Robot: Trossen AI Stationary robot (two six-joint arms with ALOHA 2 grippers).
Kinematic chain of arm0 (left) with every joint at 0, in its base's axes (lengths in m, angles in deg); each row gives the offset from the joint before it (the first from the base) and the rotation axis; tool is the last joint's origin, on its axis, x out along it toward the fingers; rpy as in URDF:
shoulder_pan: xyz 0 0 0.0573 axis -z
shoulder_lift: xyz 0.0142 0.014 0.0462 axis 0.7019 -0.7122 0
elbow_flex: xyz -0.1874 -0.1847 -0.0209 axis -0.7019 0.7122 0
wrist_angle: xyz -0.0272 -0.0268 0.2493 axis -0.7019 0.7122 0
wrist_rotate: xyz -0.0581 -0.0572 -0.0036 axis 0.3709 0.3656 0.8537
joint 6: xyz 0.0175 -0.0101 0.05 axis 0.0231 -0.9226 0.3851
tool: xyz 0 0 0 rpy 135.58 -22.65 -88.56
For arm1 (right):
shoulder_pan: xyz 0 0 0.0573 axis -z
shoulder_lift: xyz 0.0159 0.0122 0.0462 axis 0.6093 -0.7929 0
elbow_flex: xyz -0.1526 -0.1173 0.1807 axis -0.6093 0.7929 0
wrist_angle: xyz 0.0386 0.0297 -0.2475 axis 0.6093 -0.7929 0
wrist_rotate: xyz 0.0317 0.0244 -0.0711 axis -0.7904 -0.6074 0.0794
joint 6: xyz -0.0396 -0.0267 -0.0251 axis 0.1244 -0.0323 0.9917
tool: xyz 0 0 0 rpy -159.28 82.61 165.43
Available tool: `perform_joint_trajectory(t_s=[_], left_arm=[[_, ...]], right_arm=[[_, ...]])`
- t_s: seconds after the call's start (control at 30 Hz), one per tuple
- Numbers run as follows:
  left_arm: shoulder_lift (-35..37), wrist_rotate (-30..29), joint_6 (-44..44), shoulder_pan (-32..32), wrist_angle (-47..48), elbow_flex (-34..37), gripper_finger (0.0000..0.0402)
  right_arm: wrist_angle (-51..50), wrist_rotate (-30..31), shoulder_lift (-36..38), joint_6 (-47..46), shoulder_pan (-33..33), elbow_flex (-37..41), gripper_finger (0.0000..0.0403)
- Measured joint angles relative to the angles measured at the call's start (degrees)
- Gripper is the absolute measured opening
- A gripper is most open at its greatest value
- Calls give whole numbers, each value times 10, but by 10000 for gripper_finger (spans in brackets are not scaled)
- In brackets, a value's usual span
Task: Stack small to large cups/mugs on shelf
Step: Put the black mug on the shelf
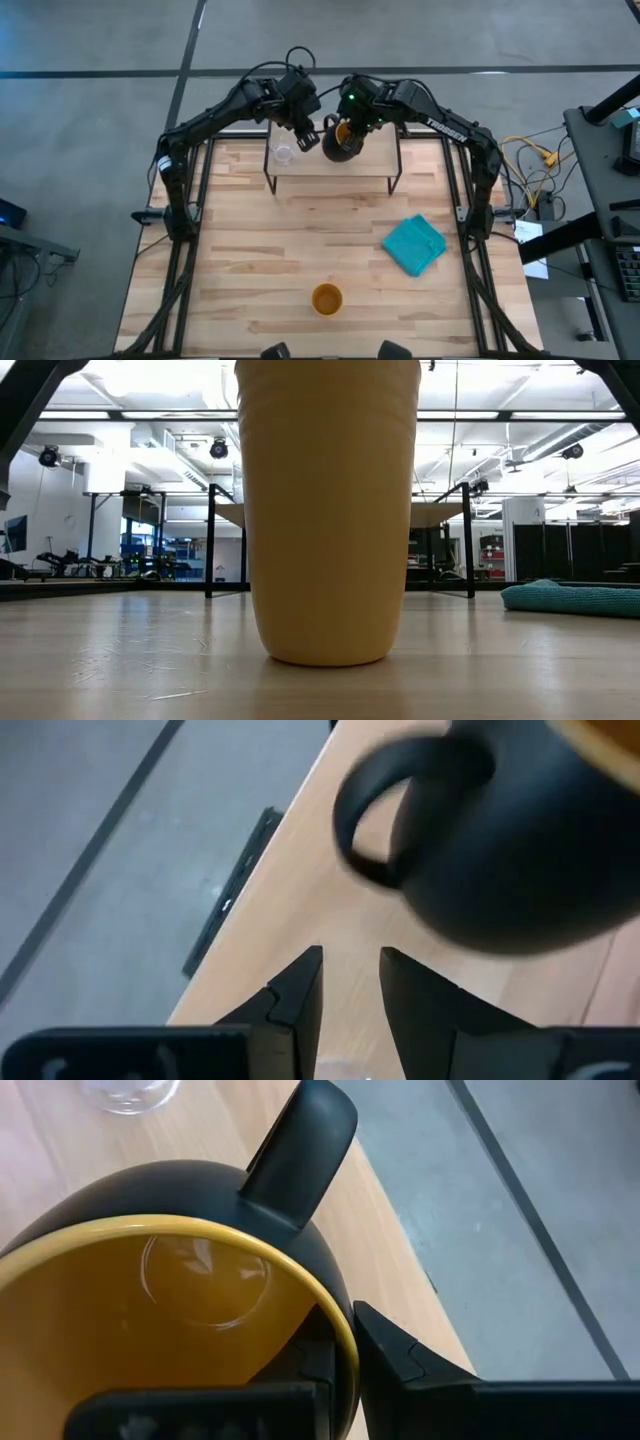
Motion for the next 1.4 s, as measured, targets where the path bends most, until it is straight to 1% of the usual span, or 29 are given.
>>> perform_joint_trajectory(t_s=[0.2, 0.3, 0.43, 0.63, 0.97, 1.23, 1.4], left_arm=[[4, -52, 0, -8, 37, 0, 89], [4, -59, -1, -11, 37, 0, 89], [4, -59, -1, -12, 37, 0, 89], [5, -60, -1, -19, 37, 0, 89], [17, -64, 0, -28, 39, 0, 89], [44, -63, -1, -27, 38, -3, 89], [68, -36, -2, -24, 32, -4, 89]], right_arm=[[-23, 0, 2, -1, 6, 0, 13], [-30, -11, 2, -1, 4, 0, 13], [-29, -36, 2, -1, -3, 0, 13], [-45, -40, 2, -5, -20, 0, 13], [-60, -41, 3, -6, -31, 0, 13], [-52, -17, 3, -16, -29, 0, 13], [-44, -15, 0, -15, -27, 6, 13]])
